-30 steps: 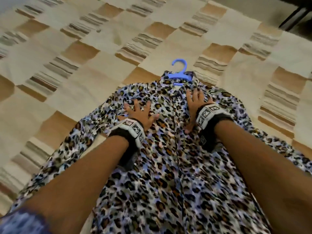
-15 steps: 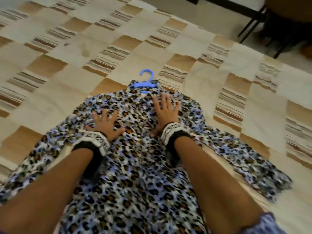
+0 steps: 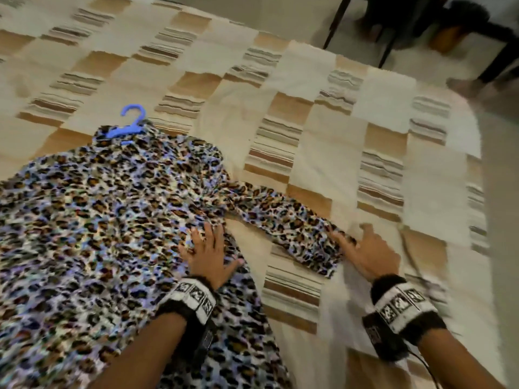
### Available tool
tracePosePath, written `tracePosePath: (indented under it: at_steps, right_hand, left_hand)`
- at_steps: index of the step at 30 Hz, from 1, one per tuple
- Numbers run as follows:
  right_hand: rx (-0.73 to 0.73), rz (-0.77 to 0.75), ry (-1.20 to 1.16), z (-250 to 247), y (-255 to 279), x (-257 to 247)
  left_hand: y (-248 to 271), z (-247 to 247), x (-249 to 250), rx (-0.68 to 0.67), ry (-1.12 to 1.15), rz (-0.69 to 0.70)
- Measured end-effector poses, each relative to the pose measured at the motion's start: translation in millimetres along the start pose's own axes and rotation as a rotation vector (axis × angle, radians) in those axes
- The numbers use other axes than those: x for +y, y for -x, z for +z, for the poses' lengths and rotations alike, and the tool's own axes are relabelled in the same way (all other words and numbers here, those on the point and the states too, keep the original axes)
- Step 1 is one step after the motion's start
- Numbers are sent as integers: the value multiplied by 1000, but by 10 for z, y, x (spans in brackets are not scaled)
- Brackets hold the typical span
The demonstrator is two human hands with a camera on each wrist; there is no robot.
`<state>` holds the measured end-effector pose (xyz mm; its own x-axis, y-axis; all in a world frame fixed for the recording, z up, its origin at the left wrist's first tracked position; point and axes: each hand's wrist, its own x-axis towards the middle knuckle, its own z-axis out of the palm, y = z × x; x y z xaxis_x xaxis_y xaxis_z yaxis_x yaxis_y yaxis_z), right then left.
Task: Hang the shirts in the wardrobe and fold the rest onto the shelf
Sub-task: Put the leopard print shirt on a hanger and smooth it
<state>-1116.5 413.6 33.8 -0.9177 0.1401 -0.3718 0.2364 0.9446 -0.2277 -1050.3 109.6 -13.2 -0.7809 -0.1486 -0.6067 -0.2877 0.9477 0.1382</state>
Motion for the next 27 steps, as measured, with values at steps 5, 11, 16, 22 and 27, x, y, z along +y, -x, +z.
tracePosePath:
  at_steps: [5,11,16,22,27]
  right_hand:
    - [-156,-53,-340,305,-73,312]
    - [483,129,-412,-439,-243,1010]
    - [358,240,-493,-606,-407,1336]
    - [49,20,-470,-381,-356,1151]
    - [0,-227,155,-66,-363,1287]
  left_hand:
    - [-43,-32,50,-60,-39,-74]
    - [104,-298,85,-85,-35,-51]
    - [84,-269,320,-100,-4,-40]
    - [-39,-200,466,57,-42,-4]
    - [-141,-243,546,72,-84,40]
